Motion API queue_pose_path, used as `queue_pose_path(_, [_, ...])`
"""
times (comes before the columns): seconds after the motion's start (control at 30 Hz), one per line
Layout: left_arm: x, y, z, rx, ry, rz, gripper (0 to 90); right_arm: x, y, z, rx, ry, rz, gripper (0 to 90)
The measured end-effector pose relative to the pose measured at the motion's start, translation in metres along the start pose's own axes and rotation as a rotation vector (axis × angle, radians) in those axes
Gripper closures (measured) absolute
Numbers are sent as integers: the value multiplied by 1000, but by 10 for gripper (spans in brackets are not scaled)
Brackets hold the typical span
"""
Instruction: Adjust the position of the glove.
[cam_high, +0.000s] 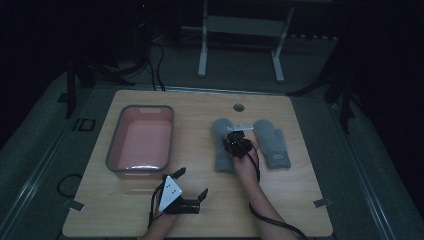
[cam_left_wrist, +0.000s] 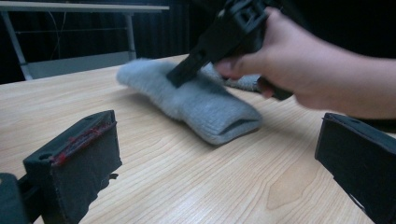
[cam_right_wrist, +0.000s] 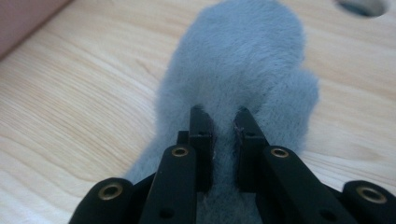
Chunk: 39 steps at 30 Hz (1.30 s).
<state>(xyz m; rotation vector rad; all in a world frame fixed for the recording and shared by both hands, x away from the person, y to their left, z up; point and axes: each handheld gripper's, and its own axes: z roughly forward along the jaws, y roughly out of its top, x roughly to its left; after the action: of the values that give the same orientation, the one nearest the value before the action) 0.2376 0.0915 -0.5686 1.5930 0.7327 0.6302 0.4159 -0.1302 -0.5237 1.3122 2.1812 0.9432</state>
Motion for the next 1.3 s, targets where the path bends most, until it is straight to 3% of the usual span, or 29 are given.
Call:
queue_pose_path(0.23, [0, 0, 0, 0, 1, 0, 1, -2, 4, -31, -3, -6, 42, 810])
queue_pose_path(0.37, [0, 0, 0, 2, 2, 3, 1, 2, -7, -46, -3, -28, 52, 809])
queue_pose_path(0.47, [0, 0, 0, 2, 3, 5, 2, 1, -13, -45, 5, -33, 54, 809])
queue_pose_path(0.73, [0, 0, 0, 2, 2, 2, 2, -5, -28, -21, 71, -24, 83, 803])
queue_pose_path(1.0, [0, 0, 0, 2, 1, 5, 2, -10, -39, -11, 67, 13, 128, 742])
queue_pose_path(1.2, [0, 0, 0, 1, 0, 4, 1, -10, -40, -10, 70, 17, 124, 671])
queue_pose_path(1.3, [0, 0, 0, 1, -1, 4, 2, -9, -38, -8, 92, 24, 88, 585])
